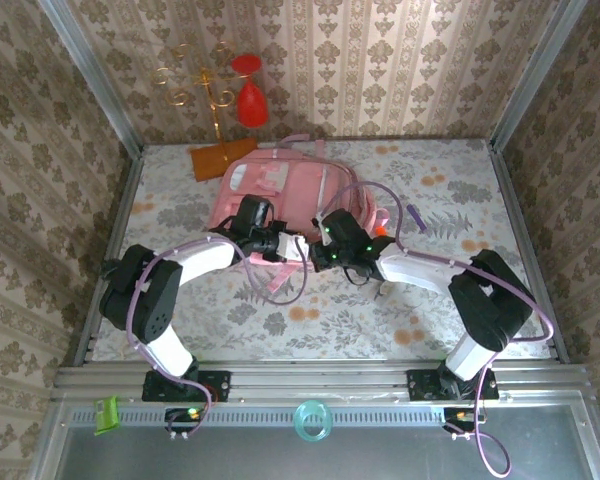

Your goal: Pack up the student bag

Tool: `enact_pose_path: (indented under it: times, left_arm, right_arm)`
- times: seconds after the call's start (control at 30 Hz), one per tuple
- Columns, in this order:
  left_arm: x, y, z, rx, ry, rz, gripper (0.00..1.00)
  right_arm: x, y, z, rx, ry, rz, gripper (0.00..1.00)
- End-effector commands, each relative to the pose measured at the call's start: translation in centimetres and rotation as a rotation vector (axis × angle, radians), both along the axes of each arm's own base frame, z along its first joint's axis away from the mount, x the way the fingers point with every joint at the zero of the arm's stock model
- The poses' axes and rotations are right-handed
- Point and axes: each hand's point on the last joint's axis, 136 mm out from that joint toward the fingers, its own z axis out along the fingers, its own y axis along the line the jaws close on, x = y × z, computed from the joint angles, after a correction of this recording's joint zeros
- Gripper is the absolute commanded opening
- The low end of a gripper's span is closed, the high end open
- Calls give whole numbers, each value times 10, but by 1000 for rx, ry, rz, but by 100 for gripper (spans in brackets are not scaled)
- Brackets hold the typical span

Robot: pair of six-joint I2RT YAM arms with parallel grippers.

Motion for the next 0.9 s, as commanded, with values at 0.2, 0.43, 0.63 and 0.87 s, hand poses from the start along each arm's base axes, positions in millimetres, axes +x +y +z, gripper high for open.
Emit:
enact_pose_path:
  times: [0.2,0.43,0.63,0.87]
  left_arm:
    - [12,41,14,-48,-2,119,0]
    - [11,60,19,-80,6,139,0]
    - [5,76,29,-119,27,149,0]
    - [7,106,25,-93,60,242,12]
  right_arm:
    - [-3,-43,7,-126,10,-86,0]
    - [4,-65,15,-213,-13,-145,0]
    - [13,-82,17,-275,8,-193,0]
    - [16,-42,36,-114,-16,-75,0]
